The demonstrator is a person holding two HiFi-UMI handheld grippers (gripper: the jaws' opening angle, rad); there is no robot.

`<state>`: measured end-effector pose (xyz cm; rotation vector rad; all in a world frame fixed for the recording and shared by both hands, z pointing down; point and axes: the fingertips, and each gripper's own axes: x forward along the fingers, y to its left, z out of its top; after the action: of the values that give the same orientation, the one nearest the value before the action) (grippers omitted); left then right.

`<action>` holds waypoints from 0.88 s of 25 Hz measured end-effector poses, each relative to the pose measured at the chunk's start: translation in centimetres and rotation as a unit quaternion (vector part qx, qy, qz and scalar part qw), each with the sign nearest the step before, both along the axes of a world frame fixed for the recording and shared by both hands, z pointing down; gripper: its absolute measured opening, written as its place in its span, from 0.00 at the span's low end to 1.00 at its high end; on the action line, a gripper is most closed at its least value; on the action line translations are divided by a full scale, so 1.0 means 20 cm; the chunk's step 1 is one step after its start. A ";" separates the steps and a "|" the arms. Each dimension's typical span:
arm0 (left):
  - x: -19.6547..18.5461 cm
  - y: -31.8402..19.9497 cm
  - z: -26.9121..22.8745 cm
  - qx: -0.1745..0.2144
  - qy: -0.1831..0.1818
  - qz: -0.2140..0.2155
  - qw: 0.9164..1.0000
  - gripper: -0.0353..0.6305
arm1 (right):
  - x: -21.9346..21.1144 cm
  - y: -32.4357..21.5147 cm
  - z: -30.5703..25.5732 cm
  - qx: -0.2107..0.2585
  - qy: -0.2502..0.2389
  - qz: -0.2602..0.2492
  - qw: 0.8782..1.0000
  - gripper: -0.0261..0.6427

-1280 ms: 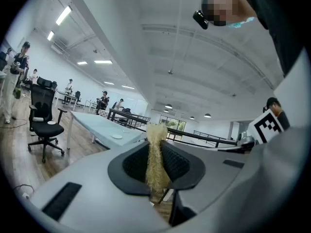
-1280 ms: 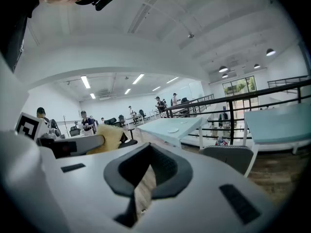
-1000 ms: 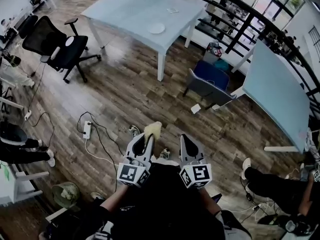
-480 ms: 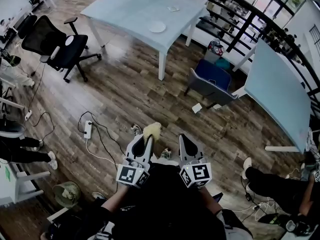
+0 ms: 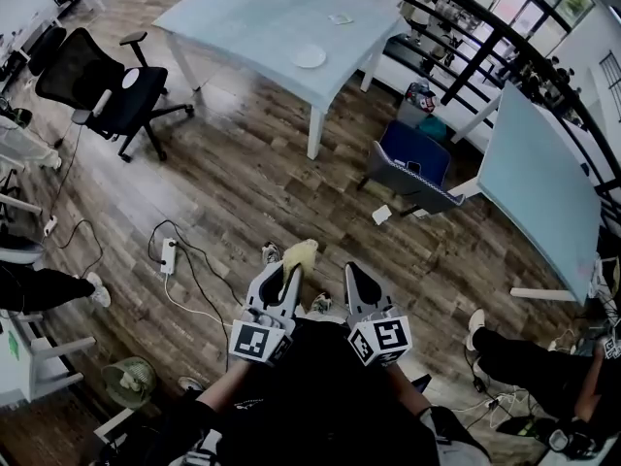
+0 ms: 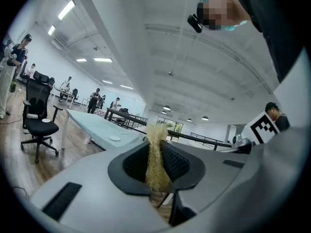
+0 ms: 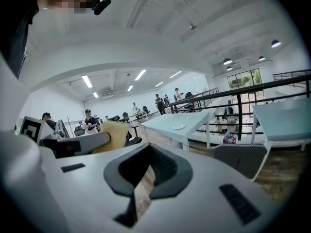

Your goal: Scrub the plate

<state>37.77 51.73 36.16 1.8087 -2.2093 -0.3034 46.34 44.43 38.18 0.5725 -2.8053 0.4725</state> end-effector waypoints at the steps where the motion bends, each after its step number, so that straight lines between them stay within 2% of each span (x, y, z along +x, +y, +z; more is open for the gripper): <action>1: -0.03 -0.03 0.00 -0.002 -0.003 0.001 1.000 0.16 | -0.03 -0.02 0.00 -0.003 0.001 0.002 1.000 0.05; 7: -0.25 -0.18 -0.02 0.002 -0.007 0.009 1.000 0.16 | -0.24 -0.13 0.02 -0.010 0.012 0.010 1.000 0.05; 11: -0.45 -0.25 -0.03 0.003 0.004 -0.002 1.000 0.16 | -0.42 -0.18 0.01 -0.011 0.018 0.006 1.000 0.05; 22: -1.00 -0.34 -0.05 -0.014 0.000 -0.020 1.000 0.16 | -0.94 -0.27 0.00 -0.008 0.019 0.006 1.000 0.05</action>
<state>17.83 44.98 35.19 1.7517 -2.2404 -0.2800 27.50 39.05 38.18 0.5891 -2.7617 0.4822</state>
